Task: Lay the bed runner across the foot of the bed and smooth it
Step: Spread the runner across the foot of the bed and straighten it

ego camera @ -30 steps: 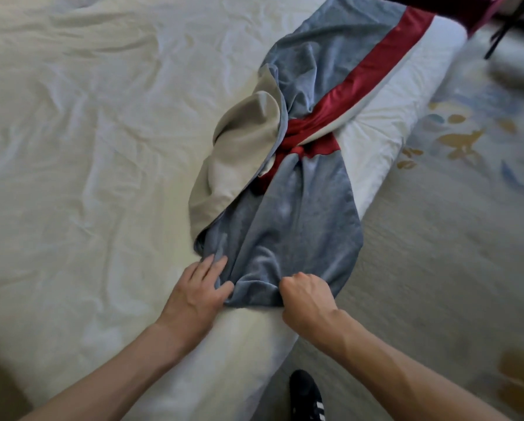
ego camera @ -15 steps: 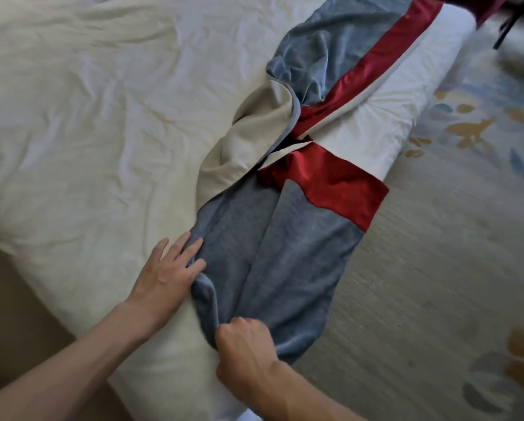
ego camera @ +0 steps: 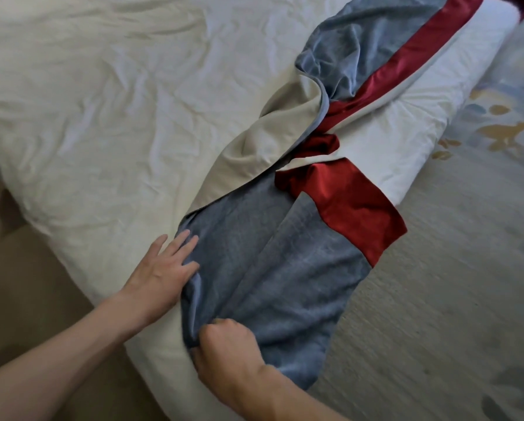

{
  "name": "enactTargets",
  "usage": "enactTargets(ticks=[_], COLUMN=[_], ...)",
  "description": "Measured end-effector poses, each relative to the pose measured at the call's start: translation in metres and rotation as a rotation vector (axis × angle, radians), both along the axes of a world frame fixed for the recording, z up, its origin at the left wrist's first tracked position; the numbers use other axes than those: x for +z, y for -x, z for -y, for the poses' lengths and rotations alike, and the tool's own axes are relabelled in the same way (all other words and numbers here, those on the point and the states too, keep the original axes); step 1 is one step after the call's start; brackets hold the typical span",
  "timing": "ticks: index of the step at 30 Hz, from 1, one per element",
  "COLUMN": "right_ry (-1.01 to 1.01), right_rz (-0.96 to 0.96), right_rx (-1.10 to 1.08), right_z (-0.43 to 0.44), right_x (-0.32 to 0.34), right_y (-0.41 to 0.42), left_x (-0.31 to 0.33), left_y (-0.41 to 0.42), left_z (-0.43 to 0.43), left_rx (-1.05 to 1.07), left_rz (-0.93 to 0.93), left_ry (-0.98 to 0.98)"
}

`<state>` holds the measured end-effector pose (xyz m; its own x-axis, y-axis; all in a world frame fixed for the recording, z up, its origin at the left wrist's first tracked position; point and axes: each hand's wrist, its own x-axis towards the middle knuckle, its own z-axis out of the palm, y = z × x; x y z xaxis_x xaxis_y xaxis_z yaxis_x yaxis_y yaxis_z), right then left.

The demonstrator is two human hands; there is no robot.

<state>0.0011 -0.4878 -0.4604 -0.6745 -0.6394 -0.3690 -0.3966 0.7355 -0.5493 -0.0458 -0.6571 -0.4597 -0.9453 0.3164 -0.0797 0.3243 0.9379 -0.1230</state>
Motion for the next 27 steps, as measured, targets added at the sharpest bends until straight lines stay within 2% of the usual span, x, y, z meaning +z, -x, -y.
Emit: enactTargets(ticks=[7,15,20,23,27], right_ry=[0.074,0.007,-0.128,-0.238,-0.288], right_rz=[-0.168,-0.374,-0.570,-0.619,-0.624], right_rx=[-0.040,0.022,0.052,0.083,0.093], right_z=[-0.026,-0.053,-0.064,-0.072,-0.074], right_x=[-0.007,-0.005,-0.007,-0.009,-0.005], right_y=[0.032,0.076,0.100,0.113,0.115], left_x=[-0.006,-0.009,-0.020,-0.031,-0.037], left_y=[-0.004,-0.013,-0.021,-0.021,-0.021], left_z=[-0.035,-0.069,-0.085,-0.088,-0.087], left_rx=[0.182,0.250,0.316,0.353,0.307], left_rz=[-0.033,0.059,0.105,0.154,0.213], left_ry=[-0.283,-0.386,-0.334,-0.247,-0.214])
